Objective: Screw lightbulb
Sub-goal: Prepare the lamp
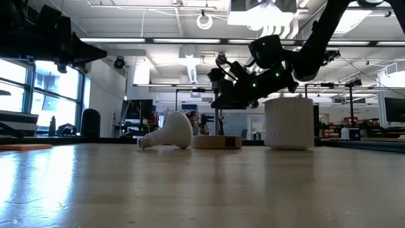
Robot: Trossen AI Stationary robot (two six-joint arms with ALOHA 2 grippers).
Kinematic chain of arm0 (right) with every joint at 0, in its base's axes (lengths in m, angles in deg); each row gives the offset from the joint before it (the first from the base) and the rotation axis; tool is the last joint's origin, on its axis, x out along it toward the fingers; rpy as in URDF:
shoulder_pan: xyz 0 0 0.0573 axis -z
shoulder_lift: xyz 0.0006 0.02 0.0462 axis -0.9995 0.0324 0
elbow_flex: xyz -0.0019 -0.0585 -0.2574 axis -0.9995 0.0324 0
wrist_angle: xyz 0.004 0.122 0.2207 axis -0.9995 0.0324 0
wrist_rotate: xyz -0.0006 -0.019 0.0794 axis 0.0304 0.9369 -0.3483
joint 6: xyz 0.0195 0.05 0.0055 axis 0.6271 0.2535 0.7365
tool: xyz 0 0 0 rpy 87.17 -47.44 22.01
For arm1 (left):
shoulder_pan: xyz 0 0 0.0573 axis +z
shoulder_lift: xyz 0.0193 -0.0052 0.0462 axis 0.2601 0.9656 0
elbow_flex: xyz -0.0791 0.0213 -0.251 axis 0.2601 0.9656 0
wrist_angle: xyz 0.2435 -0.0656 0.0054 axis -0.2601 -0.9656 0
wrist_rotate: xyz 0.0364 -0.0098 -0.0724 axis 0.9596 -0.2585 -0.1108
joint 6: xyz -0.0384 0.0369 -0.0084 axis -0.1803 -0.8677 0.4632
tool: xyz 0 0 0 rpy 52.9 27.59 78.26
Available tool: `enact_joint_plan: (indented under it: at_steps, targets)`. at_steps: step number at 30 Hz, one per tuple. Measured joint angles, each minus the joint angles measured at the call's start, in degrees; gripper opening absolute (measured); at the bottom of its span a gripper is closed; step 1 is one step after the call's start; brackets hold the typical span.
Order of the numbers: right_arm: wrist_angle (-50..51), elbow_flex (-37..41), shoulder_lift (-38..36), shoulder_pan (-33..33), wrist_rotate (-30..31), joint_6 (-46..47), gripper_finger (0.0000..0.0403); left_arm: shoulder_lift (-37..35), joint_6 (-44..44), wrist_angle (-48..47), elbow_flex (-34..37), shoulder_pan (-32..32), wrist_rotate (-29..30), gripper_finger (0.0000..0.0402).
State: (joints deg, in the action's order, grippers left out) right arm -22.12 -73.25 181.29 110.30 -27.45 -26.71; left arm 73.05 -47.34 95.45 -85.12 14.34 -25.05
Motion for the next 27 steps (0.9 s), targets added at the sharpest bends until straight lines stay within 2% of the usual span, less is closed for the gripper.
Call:
enact_joint_plan:
  at_steps: [7, 10, 19, 27]
  targets:
    - [-0.3, 0.0, 0.0, 0.0, 0.5, -0.2, 0.0049, 0.0, 0.0, 0.1, 0.0, 0.0, 0.0, 0.0]
    - [-0.3, 0.0, 0.0, 0.0, 0.5, -0.3, 0.0016, 0.0, 0.0, 0.1, 0.0, 0.0, 0.0, 0.0]
    - [1.2, 0.0, -4.3, -1.0, 3.1, -2.5, 0.0016, 0.0, 0.0, 0.0, 0.0, 0.0, 0.0, 0.0]
    - [11.6, 0.0, -12.4, -7.0, 3.2, 1.4, 0.001, 0.0, 0.0, 0.1, 0.0, 0.0, 0.0, 0.0]
